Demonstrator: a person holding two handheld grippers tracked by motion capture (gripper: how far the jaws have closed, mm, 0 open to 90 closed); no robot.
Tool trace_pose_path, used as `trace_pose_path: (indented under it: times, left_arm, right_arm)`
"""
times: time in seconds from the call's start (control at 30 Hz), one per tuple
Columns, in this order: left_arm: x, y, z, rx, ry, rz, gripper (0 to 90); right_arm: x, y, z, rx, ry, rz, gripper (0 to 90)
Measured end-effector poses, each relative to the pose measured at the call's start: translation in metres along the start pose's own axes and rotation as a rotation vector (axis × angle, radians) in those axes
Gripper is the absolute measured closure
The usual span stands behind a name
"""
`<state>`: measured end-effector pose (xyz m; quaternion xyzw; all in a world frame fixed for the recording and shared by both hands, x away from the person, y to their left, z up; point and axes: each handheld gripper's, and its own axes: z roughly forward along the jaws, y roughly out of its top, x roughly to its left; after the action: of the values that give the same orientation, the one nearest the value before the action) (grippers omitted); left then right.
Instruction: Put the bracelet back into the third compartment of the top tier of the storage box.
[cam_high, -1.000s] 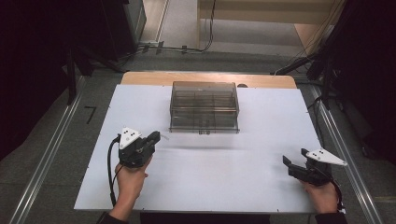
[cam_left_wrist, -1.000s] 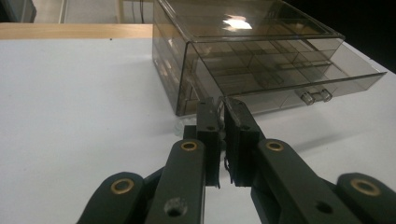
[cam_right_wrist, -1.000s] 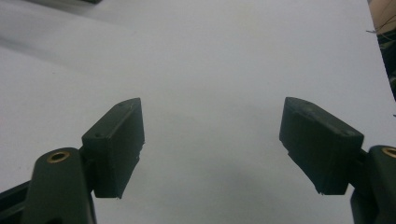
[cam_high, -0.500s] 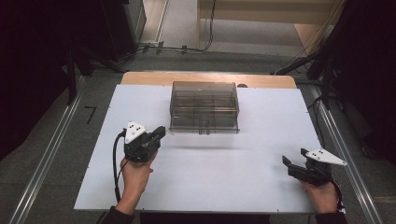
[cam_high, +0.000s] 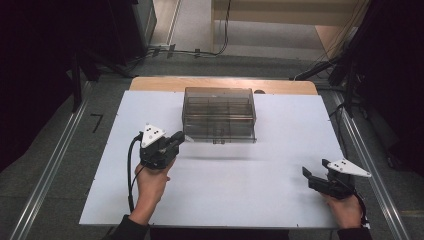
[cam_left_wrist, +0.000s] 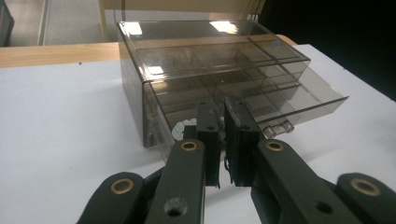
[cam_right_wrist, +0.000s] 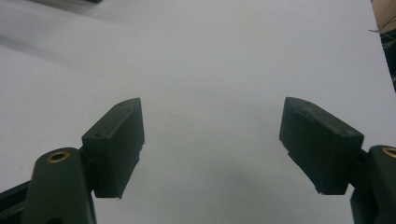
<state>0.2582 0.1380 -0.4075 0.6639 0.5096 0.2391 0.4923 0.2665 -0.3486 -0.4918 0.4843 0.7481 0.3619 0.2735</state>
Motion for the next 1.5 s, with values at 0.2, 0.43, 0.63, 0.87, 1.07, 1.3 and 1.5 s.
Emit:
trace_pose_path:
  times: [0.2,0.43,0.63,0.87,1.07,1.3,1.5]
  left_arm:
    - [-0.010,0.008,0.004,0.000,-0.020,0.020,85.7]
    - [-0.016,0.012,0.011,0.011,-0.036,0.027,85.7]
    - [-0.021,0.015,0.016,0.013,-0.050,0.029,85.7]
    - [-0.026,0.016,0.024,0.015,-0.061,0.023,85.7]
    - [-0.029,0.016,0.031,0.010,-0.069,0.013,85.7]
    - [-0.035,0.017,0.038,0.010,-0.086,0.013,85.7]
    - [-0.040,0.017,0.044,-0.006,-0.087,0.010,85.7]
  right_arm:
    - [0.000,0.000,0.000,-0.001,0.002,-0.001,20.3]
    - [0.000,0.000,0.000,0.002,0.003,0.000,20.4]
    - [0.000,0.000,0.000,0.003,0.004,0.001,20.4]
    - [0.000,0.000,0.001,0.005,0.006,0.003,20.4]
    - [0.000,0.000,0.001,0.008,0.005,0.003,20.4]
    - [0.000,0.000,0.001,0.009,0.007,0.001,20.4]
    - [0.000,0.000,0.001,0.013,0.008,-0.001,20.4]
